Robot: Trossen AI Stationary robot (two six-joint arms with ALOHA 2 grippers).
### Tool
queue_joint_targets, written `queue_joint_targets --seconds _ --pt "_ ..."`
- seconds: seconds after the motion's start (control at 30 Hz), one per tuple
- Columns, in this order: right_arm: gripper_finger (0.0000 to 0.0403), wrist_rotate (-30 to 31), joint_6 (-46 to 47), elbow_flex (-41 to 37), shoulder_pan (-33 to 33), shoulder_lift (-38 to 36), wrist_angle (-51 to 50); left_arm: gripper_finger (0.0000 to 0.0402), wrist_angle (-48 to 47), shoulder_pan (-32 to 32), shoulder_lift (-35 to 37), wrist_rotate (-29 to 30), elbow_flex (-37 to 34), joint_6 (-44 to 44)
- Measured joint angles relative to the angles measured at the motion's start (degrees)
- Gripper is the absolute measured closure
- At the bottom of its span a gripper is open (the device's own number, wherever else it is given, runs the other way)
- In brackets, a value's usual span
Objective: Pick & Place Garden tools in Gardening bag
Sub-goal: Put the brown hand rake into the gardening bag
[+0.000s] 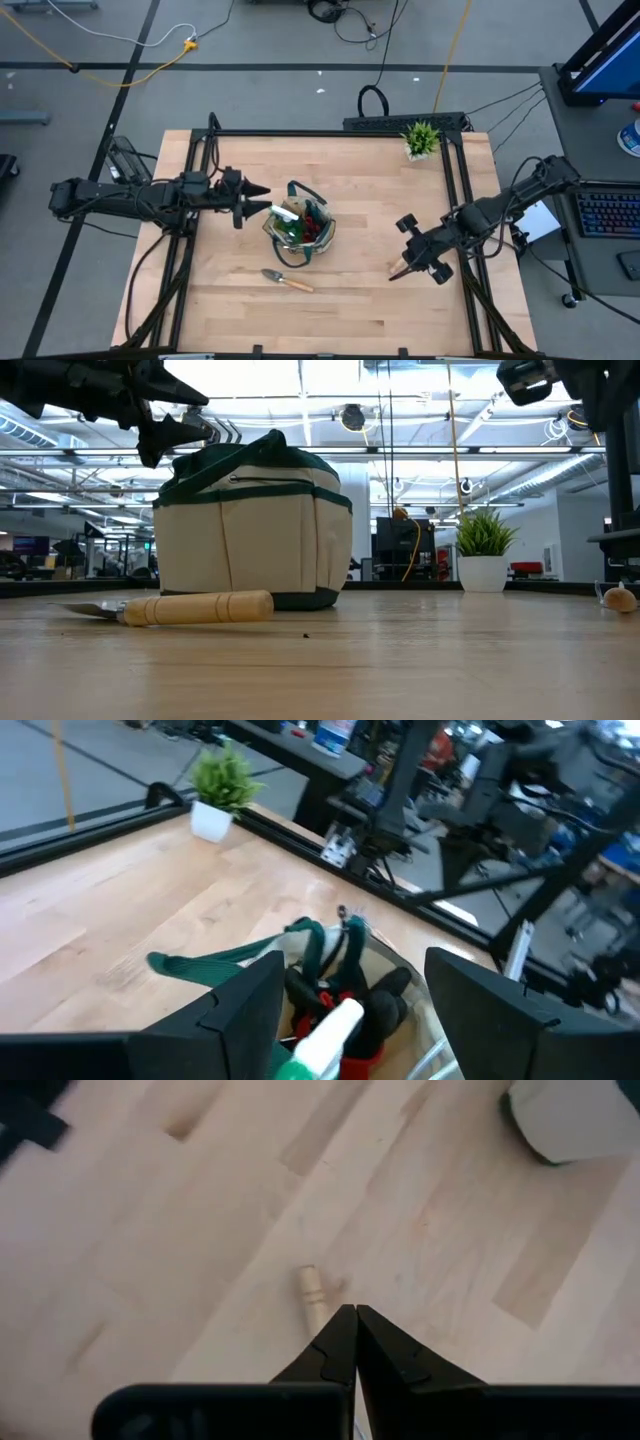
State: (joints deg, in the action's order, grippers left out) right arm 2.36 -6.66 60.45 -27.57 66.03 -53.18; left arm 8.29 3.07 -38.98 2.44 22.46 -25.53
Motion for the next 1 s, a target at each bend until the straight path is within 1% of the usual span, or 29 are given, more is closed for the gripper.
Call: queue_joint_targets --seconds 0.1,0.17,0.27,0.4,0.53,0.67,0.77,0.93,1.0 --pt "0.0394 2.25 0.0 -1.29 -0.31 0.01 0.18 0.0151 -0.04 0.0 0.0 -1.99 0.0 1.86" --pt "0.0387 2.35 0.0 -2.14 -0.31 -0.01 0.28 0.0151 -0.65 -0.2 0.04 -3.18 0.0 2.63" --pt "0.0377 2.35 0.01 -3.44 -0.31 0.01 1.78 0.0151 -2.78 -1.11 0.38 -2.97 0.0 3.12" --pt "0.0365 2.35 -0.42 -5.7 -0.28 -0.01 5.32 0.0151 -4.82 -3.29 2.48 -0.64 0.0 2.44" --pt "0.0352 2.35 -0.25 -7.92 -0.2 -0.01 7.57 0.0151 -7.55 -6.9 6.53 1.58 0.0 4.15" --pt "0.0335 2.2 2.34 -9.74 -0.2 -0.01 7.68 0.0151 -12.86 -10.74 10.13 7.57 0.0 3.0" --pt "0.0319 2.11 2.93 -10.67 -0.2 0.01 7.73 0.0151 -13.37 -13.5 11.96 10.44 0.0 4.36" --pt "0.0285 1.85 2.9 -11.95 -0.2 0.56 8.04 0.0151 -14.37 -17.39 14.55 13.18 0.0 7.46" --pt "0.0272 0.49 2.77 -12.91 -0.18 0.99 8.96 0.0151 -15.66 -18.7 15.34 14.8 0.0 7.45"
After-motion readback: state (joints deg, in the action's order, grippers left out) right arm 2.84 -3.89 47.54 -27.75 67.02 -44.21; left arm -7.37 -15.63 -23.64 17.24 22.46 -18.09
